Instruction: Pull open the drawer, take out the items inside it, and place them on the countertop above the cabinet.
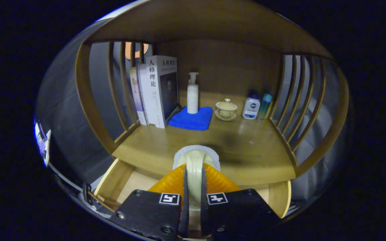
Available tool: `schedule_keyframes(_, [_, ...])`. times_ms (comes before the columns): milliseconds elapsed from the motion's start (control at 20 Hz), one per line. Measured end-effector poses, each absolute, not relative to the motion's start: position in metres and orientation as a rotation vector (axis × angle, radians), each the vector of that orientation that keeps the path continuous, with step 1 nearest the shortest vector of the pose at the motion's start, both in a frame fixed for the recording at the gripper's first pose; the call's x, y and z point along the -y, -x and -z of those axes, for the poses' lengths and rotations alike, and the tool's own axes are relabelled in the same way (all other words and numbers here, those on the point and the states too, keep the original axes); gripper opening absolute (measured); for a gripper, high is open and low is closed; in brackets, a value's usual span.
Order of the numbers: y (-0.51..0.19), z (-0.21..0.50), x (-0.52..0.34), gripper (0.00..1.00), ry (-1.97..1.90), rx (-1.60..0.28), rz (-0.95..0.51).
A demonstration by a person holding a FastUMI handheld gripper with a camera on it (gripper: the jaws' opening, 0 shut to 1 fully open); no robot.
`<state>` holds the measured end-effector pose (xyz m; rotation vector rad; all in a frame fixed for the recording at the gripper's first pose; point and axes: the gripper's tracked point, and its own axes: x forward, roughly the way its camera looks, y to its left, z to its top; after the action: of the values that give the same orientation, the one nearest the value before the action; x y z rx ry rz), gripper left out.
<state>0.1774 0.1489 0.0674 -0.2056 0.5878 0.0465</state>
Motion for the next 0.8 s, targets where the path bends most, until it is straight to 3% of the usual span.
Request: schedule_keyframes(800, [-0.259, -0.044, -0.132, 0.17, 0.091, -0.688, -0.008])
